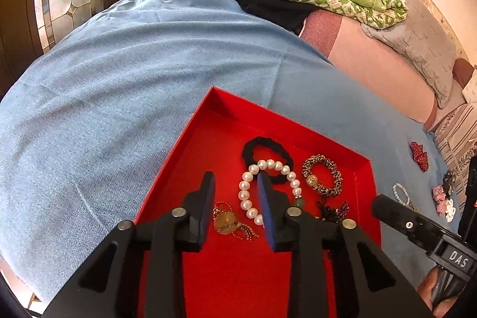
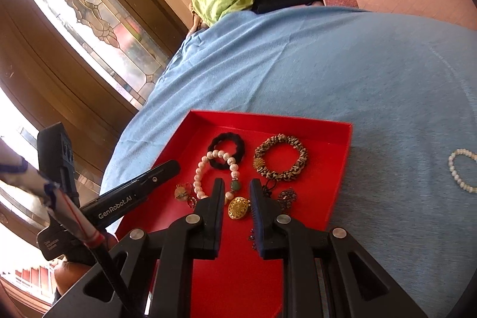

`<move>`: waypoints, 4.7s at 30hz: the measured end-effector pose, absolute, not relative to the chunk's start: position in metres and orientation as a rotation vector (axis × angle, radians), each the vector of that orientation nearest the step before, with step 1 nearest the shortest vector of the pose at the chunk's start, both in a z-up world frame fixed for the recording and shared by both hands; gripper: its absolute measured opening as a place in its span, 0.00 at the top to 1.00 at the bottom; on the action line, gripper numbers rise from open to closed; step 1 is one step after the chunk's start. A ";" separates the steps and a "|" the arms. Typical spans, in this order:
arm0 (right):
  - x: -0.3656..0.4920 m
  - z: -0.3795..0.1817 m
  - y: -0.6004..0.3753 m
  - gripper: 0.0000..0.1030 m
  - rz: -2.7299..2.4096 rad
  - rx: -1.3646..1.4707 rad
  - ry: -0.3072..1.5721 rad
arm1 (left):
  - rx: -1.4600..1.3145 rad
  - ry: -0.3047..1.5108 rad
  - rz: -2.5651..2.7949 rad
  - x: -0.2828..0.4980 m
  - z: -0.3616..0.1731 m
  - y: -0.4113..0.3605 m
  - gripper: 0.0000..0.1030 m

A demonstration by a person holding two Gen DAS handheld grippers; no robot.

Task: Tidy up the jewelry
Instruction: 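Open both tools to drop the brooch and cord into the red box, then move both open tools back to the remaining jewelry, then grasp the black beaded bracelet with the left tool while the right tool grasps the pearl earring, then carry the black bracelet and pearl earring over the red box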

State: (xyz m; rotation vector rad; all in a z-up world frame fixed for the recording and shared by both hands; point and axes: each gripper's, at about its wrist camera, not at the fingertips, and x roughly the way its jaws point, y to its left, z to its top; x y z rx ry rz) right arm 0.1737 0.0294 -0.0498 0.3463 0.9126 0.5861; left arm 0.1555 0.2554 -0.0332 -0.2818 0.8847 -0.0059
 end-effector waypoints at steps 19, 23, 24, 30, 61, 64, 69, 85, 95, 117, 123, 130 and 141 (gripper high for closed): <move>0.135 -0.035 -0.031 0.79 0.558 0.345 0.905 | -0.289 0.777 -0.002 0.146 -0.012 0.239 0.67; 0.128 -0.034 -0.062 0.79 0.521 0.361 0.899 | -0.257 0.762 -0.016 0.146 -0.008 0.219 0.67; 0.126 -0.033 -0.068 0.79 0.513 0.364 0.896 | -0.241 0.752 -0.019 0.145 -0.007 0.211 0.67; 0.122 -0.037 -0.134 0.78 0.413 0.456 0.877 | -0.178 0.724 -0.078 0.142 -0.001 0.166 0.67; 0.114 -0.066 -0.296 0.78 0.164 0.698 0.850 | 0.156 1.004 -0.484 0.142 -0.081 -0.113 0.72; 0.119 -0.069 -0.292 0.78 0.180 0.687 0.865 | 0.167 1.007 -0.489 0.144 -0.080 -0.107 0.95; 0.125 -0.073 -0.278 0.78 0.242 0.647 0.893 | 0.168 1.012 -0.497 0.137 -0.063 -0.084 0.95; 0.152 -0.099 -0.246 0.78 0.135 0.410 1.012 | 0.094 1.012 -0.482 0.145 -0.070 -0.046 0.95; 0.145 -0.087 -0.215 0.88 0.109 0.112 0.957 | 0.070 0.977 -0.494 0.144 -0.063 -0.042 0.95; 0.114 -0.023 -0.209 0.88 0.219 0.271 0.717 | 0.029 0.785 -0.469 0.136 -0.007 -0.018 0.95; 0.112 -0.015 -0.197 0.88 0.254 0.281 0.699 | 0.003 0.763 -0.456 0.132 0.003 -0.005 0.95; 0.110 -0.009 -0.172 0.88 0.310 0.273 0.691 | -0.036 0.732 -0.405 0.124 0.017 0.025 0.95; 0.105 -0.009 -0.110 0.88 0.442 0.220 0.706 | -0.143 0.720 -0.260 0.105 0.024 0.112 0.95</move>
